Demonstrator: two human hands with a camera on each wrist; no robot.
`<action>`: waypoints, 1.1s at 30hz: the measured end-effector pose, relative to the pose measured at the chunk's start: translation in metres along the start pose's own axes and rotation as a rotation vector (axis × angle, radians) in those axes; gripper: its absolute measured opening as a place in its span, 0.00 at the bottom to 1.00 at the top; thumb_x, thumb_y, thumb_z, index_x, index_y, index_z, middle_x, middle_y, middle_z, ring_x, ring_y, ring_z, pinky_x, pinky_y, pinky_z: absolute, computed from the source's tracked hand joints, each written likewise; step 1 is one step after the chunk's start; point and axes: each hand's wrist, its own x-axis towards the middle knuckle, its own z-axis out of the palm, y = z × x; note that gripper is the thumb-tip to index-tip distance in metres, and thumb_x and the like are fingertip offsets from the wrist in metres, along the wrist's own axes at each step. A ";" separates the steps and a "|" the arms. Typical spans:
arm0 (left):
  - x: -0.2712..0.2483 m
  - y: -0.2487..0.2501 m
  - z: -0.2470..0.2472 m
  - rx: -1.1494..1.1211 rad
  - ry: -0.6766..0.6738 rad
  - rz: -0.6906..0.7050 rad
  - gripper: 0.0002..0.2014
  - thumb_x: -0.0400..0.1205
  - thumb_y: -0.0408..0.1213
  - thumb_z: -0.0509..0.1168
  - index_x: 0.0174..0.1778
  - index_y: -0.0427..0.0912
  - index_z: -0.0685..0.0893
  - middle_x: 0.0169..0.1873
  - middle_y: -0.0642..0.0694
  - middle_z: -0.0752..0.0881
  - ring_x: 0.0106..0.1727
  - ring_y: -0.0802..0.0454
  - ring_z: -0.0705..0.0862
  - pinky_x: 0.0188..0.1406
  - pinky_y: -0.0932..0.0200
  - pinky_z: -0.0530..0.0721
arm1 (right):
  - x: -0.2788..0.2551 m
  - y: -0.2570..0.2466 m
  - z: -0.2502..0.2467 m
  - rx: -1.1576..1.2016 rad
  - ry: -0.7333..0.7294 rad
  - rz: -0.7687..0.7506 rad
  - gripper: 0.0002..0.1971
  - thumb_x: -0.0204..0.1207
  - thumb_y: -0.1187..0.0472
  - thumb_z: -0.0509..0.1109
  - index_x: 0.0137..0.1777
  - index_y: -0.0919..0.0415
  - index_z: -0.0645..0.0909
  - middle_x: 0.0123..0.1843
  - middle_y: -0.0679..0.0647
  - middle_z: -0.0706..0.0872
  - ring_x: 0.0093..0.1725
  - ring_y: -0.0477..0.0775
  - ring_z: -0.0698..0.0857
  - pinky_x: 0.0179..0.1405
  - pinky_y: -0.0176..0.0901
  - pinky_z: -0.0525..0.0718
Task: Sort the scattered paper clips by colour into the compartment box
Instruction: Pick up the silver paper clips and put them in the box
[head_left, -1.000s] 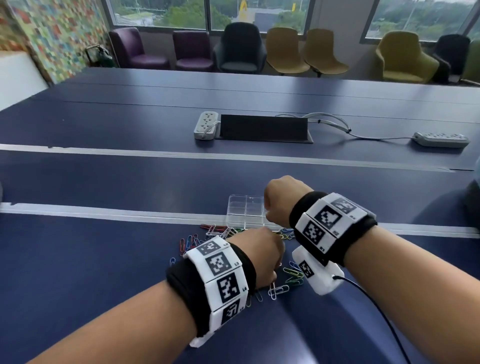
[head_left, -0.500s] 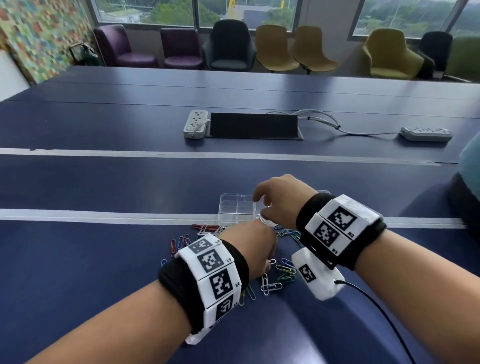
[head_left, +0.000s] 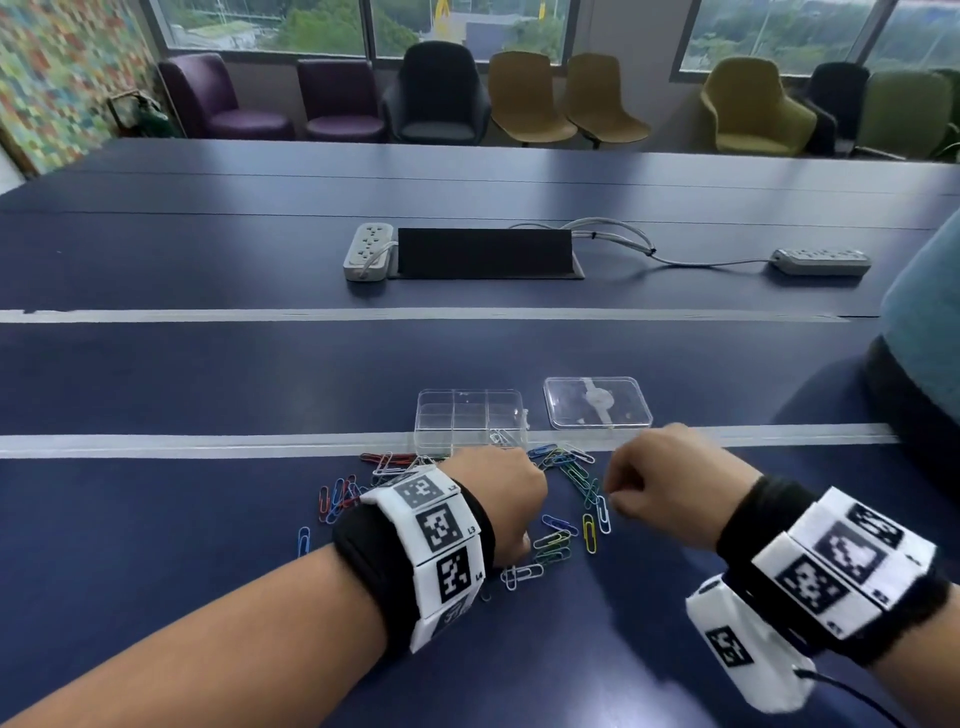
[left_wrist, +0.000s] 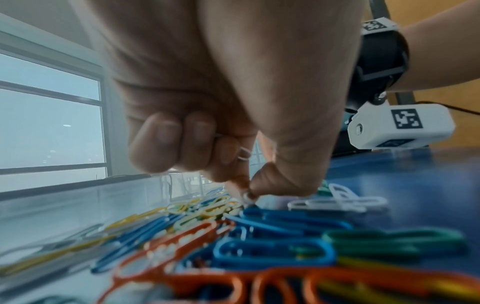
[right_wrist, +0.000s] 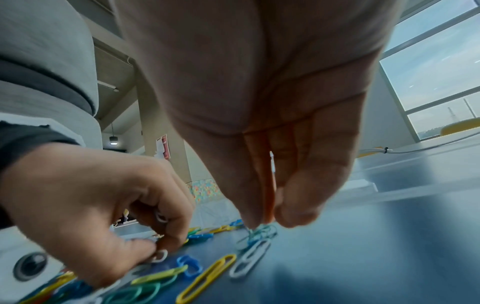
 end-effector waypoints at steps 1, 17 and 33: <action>0.002 0.000 0.001 0.008 -0.007 0.004 0.11 0.78 0.38 0.63 0.48 0.34 0.84 0.47 0.38 0.85 0.47 0.38 0.84 0.36 0.54 0.77 | -0.001 0.000 0.003 -0.012 -0.020 0.010 0.09 0.71 0.55 0.69 0.44 0.57 0.89 0.43 0.52 0.91 0.46 0.52 0.86 0.45 0.38 0.80; 0.043 -0.033 -0.031 -0.164 0.089 -0.227 0.13 0.87 0.38 0.54 0.63 0.37 0.76 0.61 0.37 0.81 0.60 0.39 0.81 0.52 0.52 0.77 | 0.013 0.004 0.022 -0.042 -0.019 0.079 0.08 0.70 0.57 0.67 0.43 0.60 0.84 0.49 0.59 0.88 0.51 0.61 0.86 0.44 0.41 0.80; 0.044 -0.029 -0.031 -0.222 0.151 -0.180 0.16 0.80 0.28 0.59 0.63 0.40 0.78 0.59 0.38 0.81 0.61 0.39 0.81 0.61 0.46 0.81 | 0.022 0.002 0.002 0.013 -0.050 0.118 0.05 0.71 0.57 0.67 0.36 0.55 0.81 0.52 0.57 0.87 0.50 0.59 0.84 0.41 0.37 0.75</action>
